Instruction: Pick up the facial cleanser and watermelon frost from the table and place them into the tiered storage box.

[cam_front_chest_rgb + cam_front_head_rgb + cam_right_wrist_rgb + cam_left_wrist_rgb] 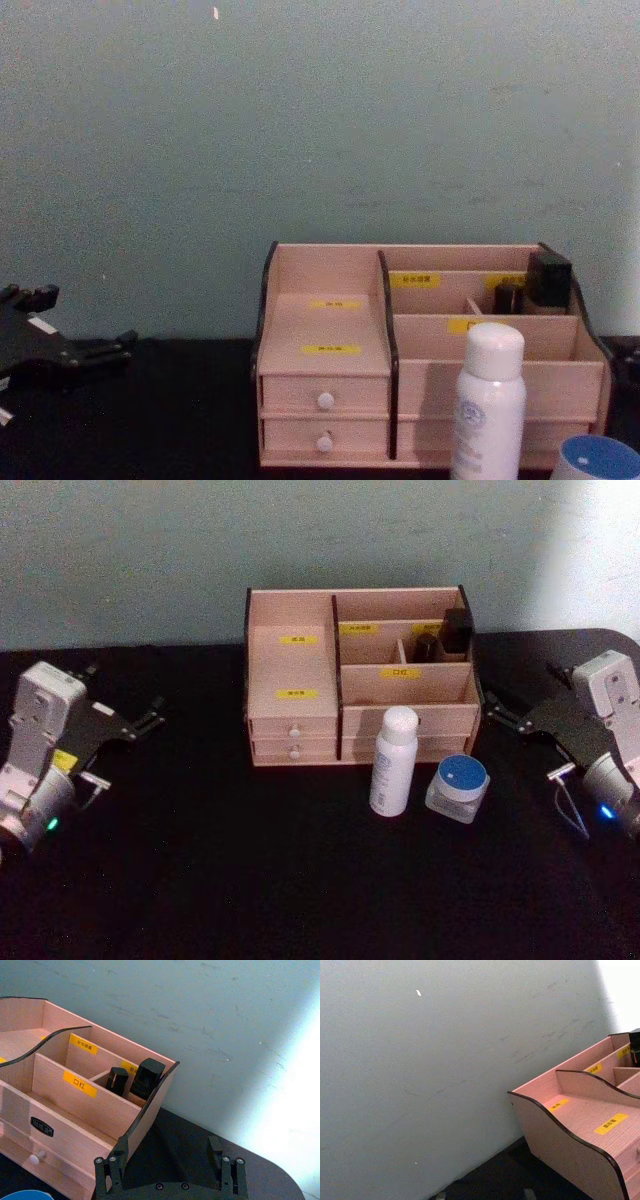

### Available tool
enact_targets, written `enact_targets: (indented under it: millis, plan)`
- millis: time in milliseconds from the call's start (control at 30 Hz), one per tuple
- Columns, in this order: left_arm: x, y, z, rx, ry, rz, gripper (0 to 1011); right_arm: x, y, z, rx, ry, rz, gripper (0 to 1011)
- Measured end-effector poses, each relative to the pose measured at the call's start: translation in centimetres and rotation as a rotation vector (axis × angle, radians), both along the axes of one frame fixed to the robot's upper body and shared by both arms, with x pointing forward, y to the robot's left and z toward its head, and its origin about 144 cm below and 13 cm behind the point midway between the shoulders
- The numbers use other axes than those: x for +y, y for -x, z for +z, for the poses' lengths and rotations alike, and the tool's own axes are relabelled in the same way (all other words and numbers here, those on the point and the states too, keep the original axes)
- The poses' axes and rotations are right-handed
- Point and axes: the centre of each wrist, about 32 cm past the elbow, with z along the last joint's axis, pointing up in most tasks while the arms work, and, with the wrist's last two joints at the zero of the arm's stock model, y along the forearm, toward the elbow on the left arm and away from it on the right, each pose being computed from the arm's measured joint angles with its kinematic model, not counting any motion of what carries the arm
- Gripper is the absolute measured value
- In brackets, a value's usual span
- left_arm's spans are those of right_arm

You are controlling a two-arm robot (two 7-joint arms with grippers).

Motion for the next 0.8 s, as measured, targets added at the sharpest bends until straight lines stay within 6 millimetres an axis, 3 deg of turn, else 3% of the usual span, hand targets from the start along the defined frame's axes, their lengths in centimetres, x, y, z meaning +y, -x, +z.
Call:
enact_targets:
  millis: [800]
  plan:
    - [0.00, 0.00, 0.00, 0.000, 0.000, 0.000, 1001, 0.00, 0.00, 0.00, 0.000, 0.000, 0.000, 1000]
